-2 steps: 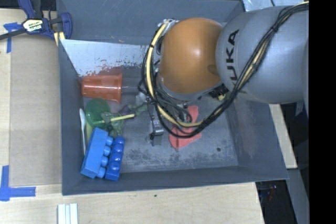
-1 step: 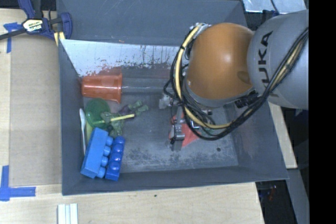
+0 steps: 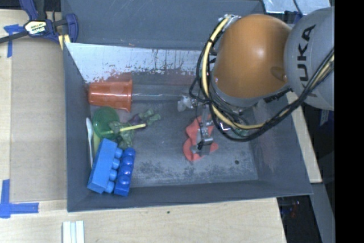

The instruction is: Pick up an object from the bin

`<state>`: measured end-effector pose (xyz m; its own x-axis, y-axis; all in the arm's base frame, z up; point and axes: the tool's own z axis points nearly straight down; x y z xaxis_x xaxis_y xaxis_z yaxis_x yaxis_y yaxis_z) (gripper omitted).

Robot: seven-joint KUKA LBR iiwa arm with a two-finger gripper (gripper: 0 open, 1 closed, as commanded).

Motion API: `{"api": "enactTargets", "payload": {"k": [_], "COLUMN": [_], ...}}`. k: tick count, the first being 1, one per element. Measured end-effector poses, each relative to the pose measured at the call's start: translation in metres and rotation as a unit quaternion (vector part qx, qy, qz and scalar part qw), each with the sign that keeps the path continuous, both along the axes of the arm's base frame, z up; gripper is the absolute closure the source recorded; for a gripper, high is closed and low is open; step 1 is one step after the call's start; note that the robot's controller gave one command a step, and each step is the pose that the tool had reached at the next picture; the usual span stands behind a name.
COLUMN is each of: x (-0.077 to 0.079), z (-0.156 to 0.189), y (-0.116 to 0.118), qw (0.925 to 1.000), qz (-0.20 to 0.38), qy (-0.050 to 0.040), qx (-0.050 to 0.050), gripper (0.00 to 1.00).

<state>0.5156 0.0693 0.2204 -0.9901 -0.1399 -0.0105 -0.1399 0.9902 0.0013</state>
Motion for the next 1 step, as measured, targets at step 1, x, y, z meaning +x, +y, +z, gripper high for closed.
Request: {"api": "enactTargets", "payload": {"k": [1], "x": [0.0163], "z": [-0.0056], "y": [-0.0171], "qw": [0.9989], "qz": [0.047], "qy": [-0.0034], "qx": [0.000], "gripper": [0.00]}}
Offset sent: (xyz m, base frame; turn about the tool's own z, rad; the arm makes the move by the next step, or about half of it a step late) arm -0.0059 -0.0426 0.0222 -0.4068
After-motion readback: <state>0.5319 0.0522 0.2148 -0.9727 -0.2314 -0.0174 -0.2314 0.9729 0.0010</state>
